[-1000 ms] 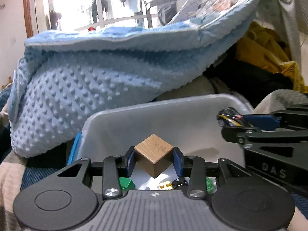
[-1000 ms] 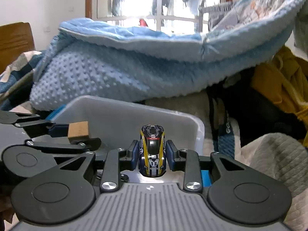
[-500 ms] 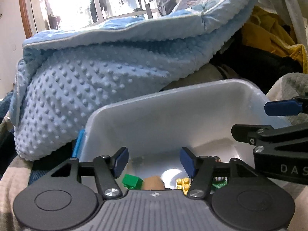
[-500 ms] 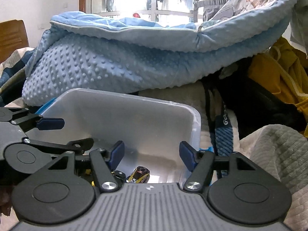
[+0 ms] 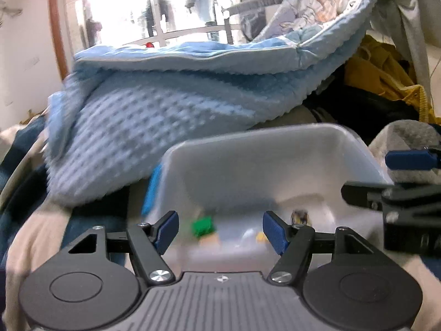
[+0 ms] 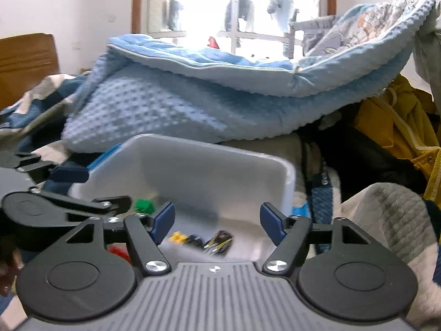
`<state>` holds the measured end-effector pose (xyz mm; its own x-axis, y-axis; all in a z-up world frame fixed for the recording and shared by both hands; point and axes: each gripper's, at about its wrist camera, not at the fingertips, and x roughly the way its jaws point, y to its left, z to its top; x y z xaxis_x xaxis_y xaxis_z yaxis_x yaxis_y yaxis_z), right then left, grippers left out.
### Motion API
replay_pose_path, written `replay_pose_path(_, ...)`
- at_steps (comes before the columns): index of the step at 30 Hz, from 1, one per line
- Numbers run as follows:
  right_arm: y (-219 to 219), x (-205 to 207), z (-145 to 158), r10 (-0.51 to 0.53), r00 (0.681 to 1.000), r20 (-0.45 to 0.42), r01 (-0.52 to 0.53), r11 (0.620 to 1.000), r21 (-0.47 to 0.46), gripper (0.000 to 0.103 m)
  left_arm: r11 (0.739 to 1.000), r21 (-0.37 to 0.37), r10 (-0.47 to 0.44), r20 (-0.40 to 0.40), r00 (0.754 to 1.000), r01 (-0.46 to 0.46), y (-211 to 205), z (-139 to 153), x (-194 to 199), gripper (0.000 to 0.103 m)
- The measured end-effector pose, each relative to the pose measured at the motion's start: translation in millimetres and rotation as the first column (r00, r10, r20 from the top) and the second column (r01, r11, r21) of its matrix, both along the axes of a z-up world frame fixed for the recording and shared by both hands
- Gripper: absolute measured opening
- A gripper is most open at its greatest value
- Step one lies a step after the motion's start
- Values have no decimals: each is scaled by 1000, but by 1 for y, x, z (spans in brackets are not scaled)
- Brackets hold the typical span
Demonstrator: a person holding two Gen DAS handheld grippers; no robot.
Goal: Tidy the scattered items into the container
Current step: 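Open both tools to drop the cube and car into the bin, then grasp the beige toy tank with the left tool while the right tool grasps the small red cube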
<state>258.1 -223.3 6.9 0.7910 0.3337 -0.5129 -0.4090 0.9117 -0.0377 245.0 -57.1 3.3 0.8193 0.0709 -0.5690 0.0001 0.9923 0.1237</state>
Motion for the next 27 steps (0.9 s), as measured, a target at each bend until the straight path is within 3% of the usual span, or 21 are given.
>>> replay_pose_path(3, 7, -24, -8, 51, 999, 8, -51, 999, -2, 82, 998, -35, 51, -14, 999, -51, 29, -13, -47, 76)
replay_pose_path(6, 16, -44, -22, 108, 994, 4, -108, 994, 9, 83, 991, -60, 118, -83, 990, -123, 60, -41, -92, 76)
replay_pose_path(13, 47, -72, -68, 203, 973, -106, -202, 979, 18, 83, 968, -47, 232, -206, 951, -247, 101, -94, -163, 76)
replay_pose_path(18, 60, -90, -86, 239, 962, -133, -238, 971, 21, 82, 947, -109, 274, -223, 936, -303, 119, -105, -171, 76)
replay_pose_path(22, 67, -98, -93, 264, 955, -135, -264, 964, 17, 82, 934, -108, 315, -194, 929, -340, 126, -107, -156, 75)
replay_pose_path(27, 90, -99, -96, 345, 933, -100, -346, 938, 6, 81, 931, -95, 324, -225, 919, -352, 129, -121, -130, 69)
